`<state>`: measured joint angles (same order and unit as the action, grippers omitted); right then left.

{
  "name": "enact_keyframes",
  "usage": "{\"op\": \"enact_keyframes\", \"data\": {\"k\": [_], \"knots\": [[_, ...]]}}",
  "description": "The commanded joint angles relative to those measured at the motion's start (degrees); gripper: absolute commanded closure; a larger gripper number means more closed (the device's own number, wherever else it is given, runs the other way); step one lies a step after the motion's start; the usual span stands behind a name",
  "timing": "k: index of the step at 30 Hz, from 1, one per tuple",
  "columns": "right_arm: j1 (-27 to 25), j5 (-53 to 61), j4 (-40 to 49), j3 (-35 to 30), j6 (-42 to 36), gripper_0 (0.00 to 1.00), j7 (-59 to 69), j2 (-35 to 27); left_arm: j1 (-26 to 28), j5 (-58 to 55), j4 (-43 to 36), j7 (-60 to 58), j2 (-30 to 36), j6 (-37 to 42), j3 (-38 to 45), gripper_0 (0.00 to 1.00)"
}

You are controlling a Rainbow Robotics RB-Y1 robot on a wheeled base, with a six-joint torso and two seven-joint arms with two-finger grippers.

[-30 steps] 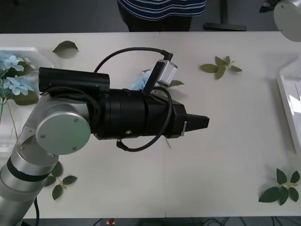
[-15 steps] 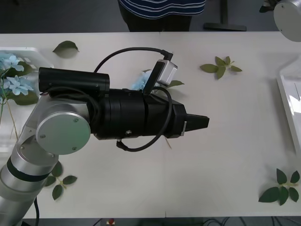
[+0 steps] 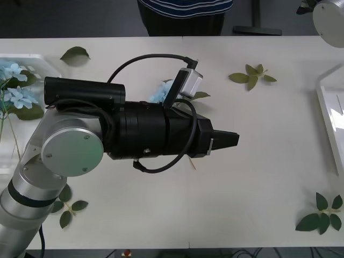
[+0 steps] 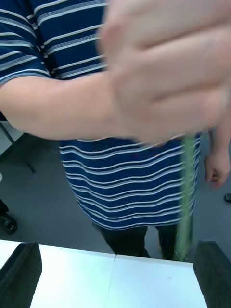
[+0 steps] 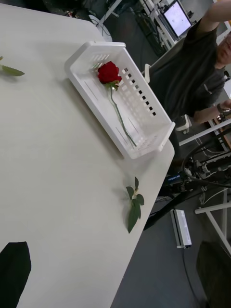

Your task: Place the red flowers into the right box and the blue flowers into the left box. If a person shows an open palm, hand one flower to the person first, then continue sorting.

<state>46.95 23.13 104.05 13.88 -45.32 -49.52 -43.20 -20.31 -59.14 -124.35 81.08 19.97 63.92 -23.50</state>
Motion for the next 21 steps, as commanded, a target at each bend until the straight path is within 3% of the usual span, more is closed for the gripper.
{"op": "enact_keyframes", "data": {"k": [1,13,21], "knots": [[1.1,-0.3,1.0,-1.6,0.7,0.08,1.3,0.1,-2.1,-0.4,-2.1,0.4,1.1,-0.8,0.7,0.00],[1.1,-0.3,1.0,-1.6,0.7,0.09,1.3,0.1,-2.6,1.3,-2.2,-4.4,1.1,-0.7,0.4,0.00],[0.2,-0.3,0.8,-1.1,0.7,0.08,1.3,0.5,-6.7,14.7,-1.3,-15.6,1.2,1.4,-3.7,0.00]]}}
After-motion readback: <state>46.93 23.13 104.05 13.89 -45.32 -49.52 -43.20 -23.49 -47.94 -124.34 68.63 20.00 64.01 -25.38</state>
